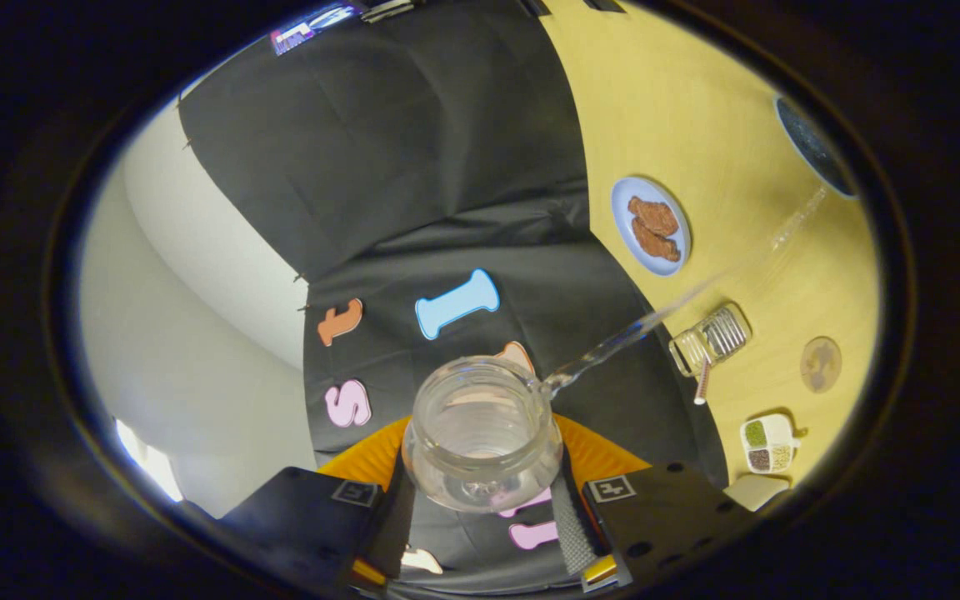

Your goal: Take the bottle from table, then pour the juice into the cup, finally place the bottle on the coaster

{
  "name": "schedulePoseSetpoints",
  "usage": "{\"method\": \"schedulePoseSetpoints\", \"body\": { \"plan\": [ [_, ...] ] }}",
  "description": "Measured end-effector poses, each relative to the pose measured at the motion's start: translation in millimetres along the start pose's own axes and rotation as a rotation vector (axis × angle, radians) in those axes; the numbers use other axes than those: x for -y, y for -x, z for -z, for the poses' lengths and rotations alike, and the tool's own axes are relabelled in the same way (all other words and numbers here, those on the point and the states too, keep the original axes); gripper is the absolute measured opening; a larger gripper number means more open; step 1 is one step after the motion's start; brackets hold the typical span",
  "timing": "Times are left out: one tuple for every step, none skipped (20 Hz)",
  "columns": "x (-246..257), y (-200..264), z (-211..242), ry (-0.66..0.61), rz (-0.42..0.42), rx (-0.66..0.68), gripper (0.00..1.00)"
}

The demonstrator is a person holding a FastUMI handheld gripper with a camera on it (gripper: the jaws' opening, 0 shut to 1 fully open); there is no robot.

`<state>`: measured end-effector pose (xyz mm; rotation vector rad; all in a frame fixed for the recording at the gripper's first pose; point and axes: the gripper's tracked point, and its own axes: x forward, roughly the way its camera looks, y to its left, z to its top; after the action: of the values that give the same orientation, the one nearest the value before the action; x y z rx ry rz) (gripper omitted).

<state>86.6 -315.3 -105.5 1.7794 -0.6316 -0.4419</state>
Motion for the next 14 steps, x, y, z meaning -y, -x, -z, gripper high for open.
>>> {"method": "schedulePoseSetpoints", "body": {
  "plan": [
    [-2, 1, 1, -0.003, -0.002, 0.001, 0.75],
    [-3, 0, 1, -0.007, -0.005, 0.001, 0.75],
    [-3, -1, 2, -0.011, -0.008, 0.002, 0.75],
    [-4, 0, 2, -0.014, -0.010, 0.002, 0.75],
    [-6, 1, 2, -0.015, -0.012, 0.002, 0.75],
    [-6, 1, 1, -0.018, -0.014, 0.004, 0.75],
    [-8, 1, 1, -0.020, -0.015, 0.006, 0.75],
    [-9, 0, 0, -0.024, -0.019, 0.007, 0.75],
    [-10, 1, 1, -0.026, -0.022, 0.008, 0.75],
    [-9, 1, 0, -0.028, -0.024, 0.011, 0.75],
    [-11, 2, -1, -0.029, -0.024, 0.013, 0.75],
    [-11, 2, -1, -0.031, -0.025, 0.014, 0.75],
    [-13, 2, -2, -0.032, -0.025, 0.014, 0.75],
    [-14, 3, -3, -0.034, -0.028, 0.016, 0.75]
  ]
}}
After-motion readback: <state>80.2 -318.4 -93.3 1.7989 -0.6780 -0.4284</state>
